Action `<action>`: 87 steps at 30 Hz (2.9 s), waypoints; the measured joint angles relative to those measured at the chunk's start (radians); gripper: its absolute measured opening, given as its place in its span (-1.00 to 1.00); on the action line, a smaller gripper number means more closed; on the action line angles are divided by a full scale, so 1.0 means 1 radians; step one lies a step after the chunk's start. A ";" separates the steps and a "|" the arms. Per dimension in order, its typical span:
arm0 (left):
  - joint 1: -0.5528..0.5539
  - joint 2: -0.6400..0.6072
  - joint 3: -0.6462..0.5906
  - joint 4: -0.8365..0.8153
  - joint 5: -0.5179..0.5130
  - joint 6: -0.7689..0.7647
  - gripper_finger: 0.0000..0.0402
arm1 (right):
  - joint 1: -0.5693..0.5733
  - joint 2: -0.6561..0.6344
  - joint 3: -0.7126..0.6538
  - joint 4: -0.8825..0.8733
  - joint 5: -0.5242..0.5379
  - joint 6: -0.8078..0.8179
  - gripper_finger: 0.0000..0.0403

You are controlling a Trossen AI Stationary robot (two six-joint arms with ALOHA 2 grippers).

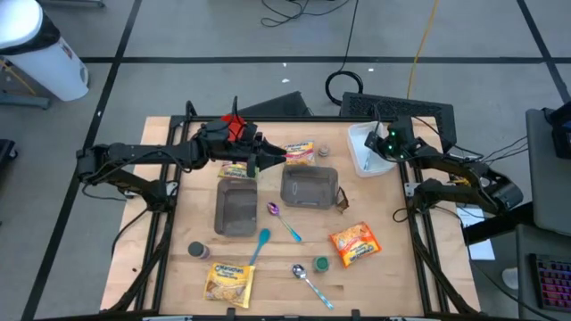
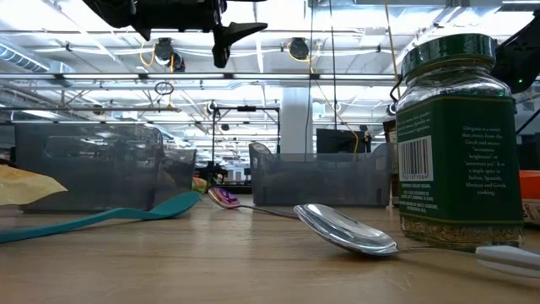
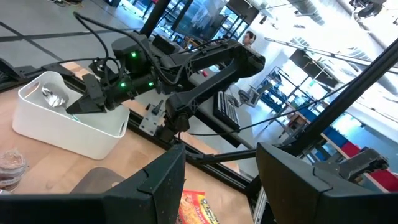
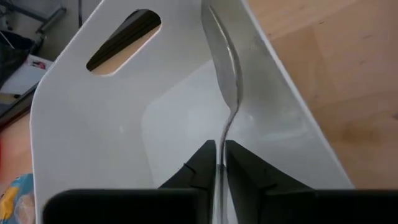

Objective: Pick & Place Food Item
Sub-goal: Put the top blue patterned spoon into the white bin, then put the orange noodle pack into the left black bin

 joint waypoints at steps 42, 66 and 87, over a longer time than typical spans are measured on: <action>0.039 0.000 0.000 0.001 0.025 0.009 0.03 | 0.000 -0.149 0.054 0.081 0.015 -0.028 -0.40; 0.062 -0.217 0.216 -0.709 -0.101 0.355 0.03 | 0.532 -0.231 0.223 0.621 -0.042 -0.231 -0.43; -0.347 -0.457 0.311 -1.197 -0.461 0.157 0.03 | 1.112 0.291 0.672 0.753 0.224 -0.627 -0.43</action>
